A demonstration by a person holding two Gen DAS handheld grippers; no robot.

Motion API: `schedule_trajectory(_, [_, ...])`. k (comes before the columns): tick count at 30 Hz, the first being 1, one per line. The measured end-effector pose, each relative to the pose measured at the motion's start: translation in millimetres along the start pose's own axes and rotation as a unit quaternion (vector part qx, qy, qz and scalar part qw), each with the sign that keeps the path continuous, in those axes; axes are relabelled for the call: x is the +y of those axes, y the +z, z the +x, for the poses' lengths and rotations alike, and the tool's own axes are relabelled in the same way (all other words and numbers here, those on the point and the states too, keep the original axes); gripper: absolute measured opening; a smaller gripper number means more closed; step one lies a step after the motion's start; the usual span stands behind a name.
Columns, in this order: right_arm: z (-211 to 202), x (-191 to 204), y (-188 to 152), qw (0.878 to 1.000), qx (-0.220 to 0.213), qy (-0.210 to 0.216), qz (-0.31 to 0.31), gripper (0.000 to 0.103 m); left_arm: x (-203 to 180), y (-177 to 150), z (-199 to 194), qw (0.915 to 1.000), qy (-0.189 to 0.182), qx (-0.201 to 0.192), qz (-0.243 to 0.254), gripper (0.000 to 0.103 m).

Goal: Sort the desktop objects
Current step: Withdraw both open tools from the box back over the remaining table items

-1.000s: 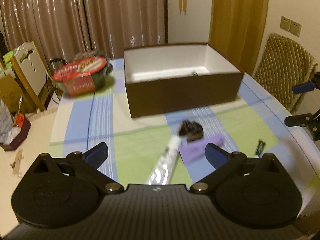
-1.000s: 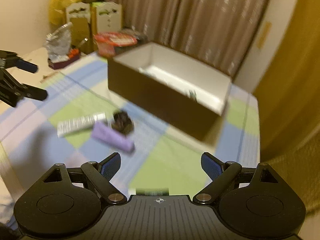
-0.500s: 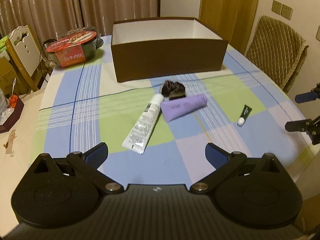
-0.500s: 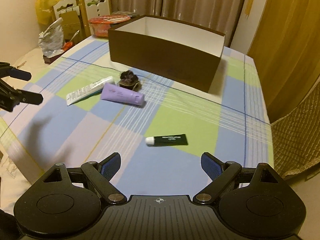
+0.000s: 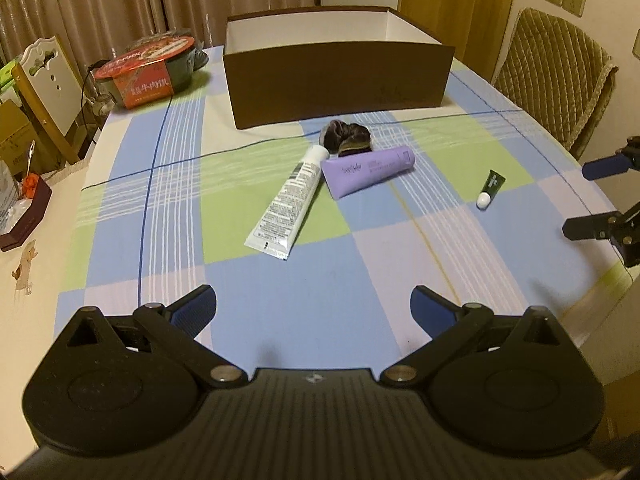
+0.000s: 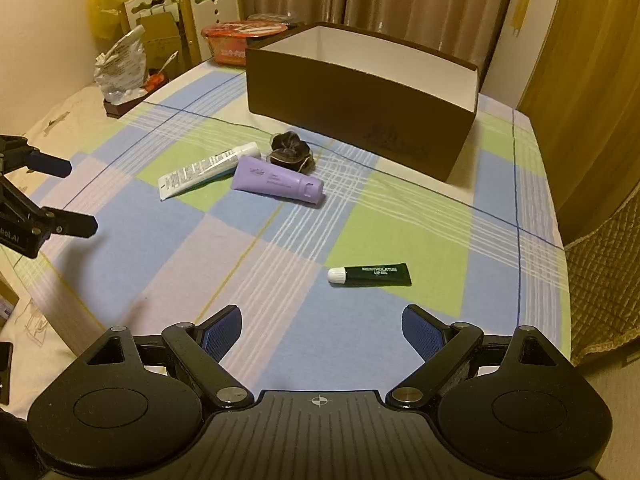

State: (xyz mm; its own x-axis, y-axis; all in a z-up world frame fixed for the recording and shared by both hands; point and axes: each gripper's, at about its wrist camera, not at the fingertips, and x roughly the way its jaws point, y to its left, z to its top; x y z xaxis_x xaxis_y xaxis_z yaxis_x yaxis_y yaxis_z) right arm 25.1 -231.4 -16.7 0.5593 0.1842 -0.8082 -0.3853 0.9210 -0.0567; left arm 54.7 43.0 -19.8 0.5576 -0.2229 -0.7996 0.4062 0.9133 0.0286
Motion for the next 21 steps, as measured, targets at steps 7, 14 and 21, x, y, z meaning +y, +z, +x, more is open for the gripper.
schedule_trajectory(7, [4,-1,-2,1.0,0.006,-0.001,-0.003,0.09,-5,1,5,0.9999,-0.005,0.005,0.012,0.102])
schedule_trajectory(14, [11,-3,10,0.999,0.003,0.003,-0.047,0.09,-5,14,18,0.9994,-0.008,0.005,0.032,0.102])
schedule_trajectory(21, [48,-11,42,0.992,0.002,0.021,-0.127,0.09,2,30,38,0.9992,-0.006,0.01,0.037,0.102])
